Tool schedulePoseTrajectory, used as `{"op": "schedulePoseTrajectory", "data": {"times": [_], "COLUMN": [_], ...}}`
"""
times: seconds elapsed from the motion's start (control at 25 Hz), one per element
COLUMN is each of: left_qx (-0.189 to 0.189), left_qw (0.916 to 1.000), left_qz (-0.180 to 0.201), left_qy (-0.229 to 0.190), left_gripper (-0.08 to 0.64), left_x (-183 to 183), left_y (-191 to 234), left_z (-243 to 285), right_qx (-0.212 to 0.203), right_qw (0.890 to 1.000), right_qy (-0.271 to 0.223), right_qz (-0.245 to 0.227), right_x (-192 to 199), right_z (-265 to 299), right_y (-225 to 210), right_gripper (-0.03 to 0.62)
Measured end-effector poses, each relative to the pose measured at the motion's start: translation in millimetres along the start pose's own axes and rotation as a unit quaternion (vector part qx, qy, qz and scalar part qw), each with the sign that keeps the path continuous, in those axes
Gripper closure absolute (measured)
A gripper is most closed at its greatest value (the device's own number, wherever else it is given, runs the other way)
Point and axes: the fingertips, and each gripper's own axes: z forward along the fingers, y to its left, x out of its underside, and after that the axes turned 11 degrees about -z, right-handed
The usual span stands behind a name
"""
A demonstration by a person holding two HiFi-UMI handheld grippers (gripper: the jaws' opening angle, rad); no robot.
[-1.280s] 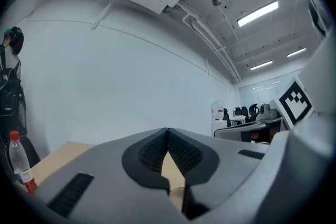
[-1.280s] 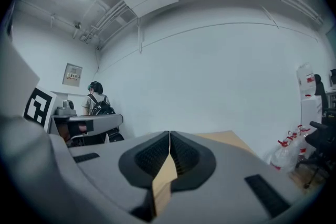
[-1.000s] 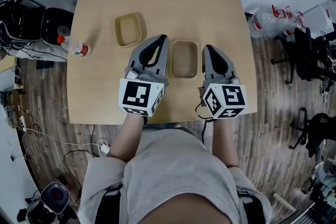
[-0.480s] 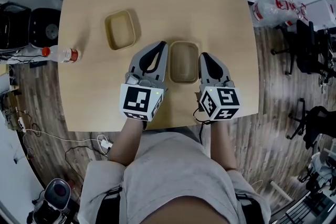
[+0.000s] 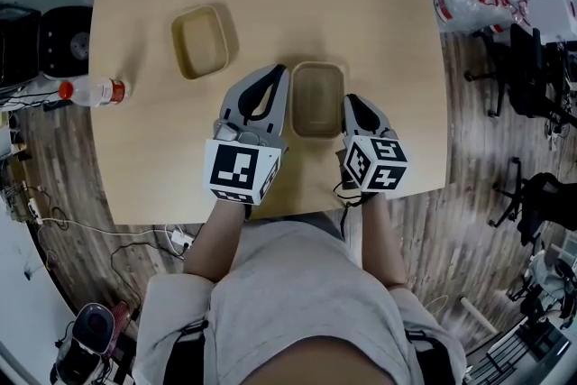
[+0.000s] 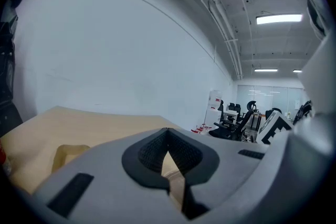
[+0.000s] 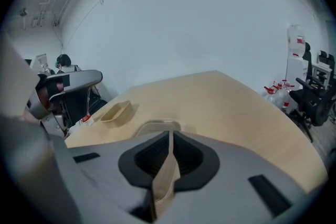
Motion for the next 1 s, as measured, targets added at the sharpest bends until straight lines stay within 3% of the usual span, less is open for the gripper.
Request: {"op": "schedulePoseTrajectory", "data": {"times": [0.52, 1.0], "left_qx": [0.005, -0.001], "left_qw": [1.0, 0.9999], "left_qz": [-0.006, -0.009], "left_qy": [0.006, 0.013], "left_gripper": [0.545, 0.546], "left_x": [2.8, 8.0], "left_y": [7.1, 17.7], "left_z": [6.2, 6.8], "right_qx": [-0.017, -0.004], "right_qw": [0.997, 0.997], "right_qy": [0.064, 0.067], "right_qz": [0.035, 0.049], "right_x": [29.3, 27.3], "right_z": [20.1, 25.6], "right_y": [-9.1, -12.3], "right_gripper": [0.537, 0.554]}}
